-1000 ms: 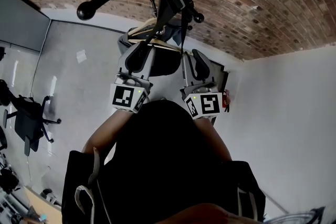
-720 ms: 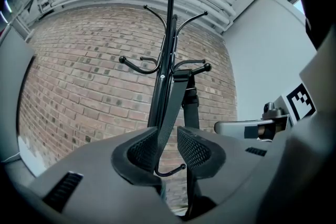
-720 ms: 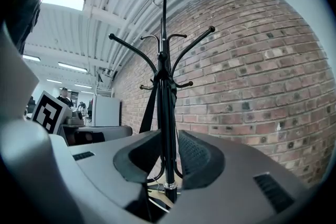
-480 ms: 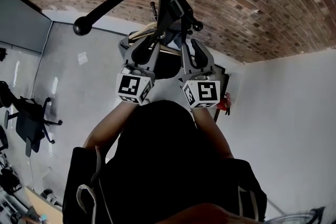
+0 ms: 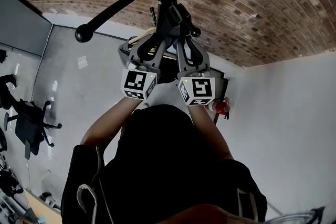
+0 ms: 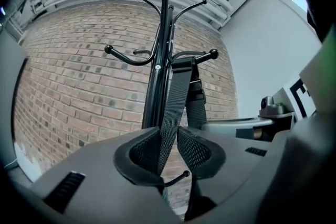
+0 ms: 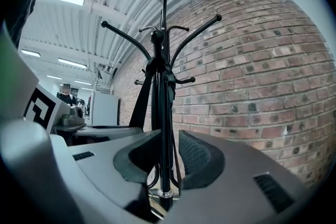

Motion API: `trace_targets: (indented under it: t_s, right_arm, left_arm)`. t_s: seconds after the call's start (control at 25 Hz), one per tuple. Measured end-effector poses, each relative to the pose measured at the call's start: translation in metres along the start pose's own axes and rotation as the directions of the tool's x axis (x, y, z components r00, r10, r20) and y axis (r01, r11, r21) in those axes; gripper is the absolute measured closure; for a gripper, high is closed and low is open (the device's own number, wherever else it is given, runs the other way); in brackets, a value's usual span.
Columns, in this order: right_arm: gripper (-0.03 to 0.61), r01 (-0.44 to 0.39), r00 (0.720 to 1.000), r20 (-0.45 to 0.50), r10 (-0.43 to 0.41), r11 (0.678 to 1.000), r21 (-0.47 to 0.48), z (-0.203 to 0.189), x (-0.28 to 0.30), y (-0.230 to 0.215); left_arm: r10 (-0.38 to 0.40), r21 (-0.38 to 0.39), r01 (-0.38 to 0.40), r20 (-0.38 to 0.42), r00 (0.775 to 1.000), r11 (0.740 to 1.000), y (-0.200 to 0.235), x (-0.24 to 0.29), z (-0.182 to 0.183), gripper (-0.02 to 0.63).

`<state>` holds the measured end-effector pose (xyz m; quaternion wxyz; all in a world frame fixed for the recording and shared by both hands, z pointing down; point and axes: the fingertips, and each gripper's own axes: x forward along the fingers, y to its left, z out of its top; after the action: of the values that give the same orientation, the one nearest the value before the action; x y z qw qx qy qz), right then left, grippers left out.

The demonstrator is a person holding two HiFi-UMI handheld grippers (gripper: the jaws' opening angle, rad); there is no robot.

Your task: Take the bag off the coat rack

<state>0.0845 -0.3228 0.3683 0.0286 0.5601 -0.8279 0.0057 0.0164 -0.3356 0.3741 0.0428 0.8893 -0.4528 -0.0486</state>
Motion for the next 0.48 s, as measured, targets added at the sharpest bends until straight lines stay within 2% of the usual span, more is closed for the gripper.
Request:
trace_targets:
  t_s: [0.28,0.48]
  right_arm:
    - [0.473,-0.007,1.0,-0.007,0.007,1.0,-0.014,0.001,0.009,-0.002]
    - [0.474,-0.011,1.0,-0.019,0.011,1.0,0.003,-0.003,0.016,-0.007]
  left_arm:
    - [0.009,0.002,-0.009,0.023,1.0,1.0,0.001,0.013,0.013,0.506]
    - [0.0,-0.002,0.0,0.011,1.0,1.0,-0.002,0.022,0.015,0.506]
